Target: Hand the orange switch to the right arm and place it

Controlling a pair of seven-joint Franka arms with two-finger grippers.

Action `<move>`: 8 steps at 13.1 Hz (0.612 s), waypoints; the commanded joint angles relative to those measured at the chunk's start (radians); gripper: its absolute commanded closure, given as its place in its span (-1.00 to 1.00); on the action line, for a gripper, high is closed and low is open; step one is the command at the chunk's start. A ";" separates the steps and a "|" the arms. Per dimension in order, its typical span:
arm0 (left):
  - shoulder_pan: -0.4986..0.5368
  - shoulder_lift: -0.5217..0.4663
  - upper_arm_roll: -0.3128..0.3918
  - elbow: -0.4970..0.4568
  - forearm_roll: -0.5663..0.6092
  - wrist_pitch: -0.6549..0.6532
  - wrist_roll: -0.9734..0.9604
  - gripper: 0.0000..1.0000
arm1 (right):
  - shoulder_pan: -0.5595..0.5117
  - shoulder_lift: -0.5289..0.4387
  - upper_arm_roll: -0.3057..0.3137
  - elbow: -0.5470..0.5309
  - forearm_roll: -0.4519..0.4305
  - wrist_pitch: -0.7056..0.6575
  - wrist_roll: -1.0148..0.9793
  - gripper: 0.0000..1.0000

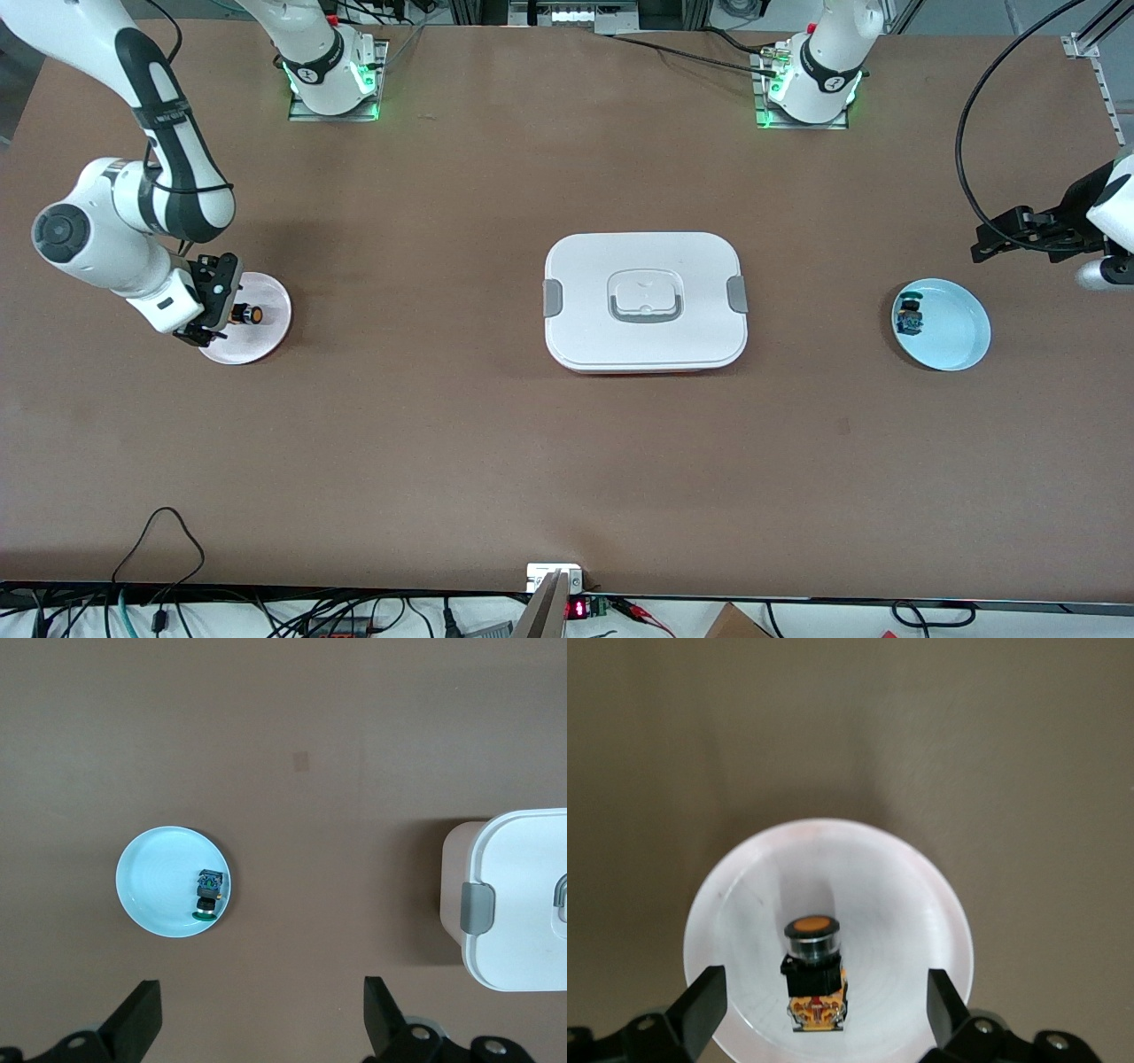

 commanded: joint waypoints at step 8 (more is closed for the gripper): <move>-0.002 0.006 -0.009 0.028 -0.005 -0.024 -0.013 -1.00 | 0.028 -0.110 0.010 0.207 0.147 -0.381 0.499 -1.00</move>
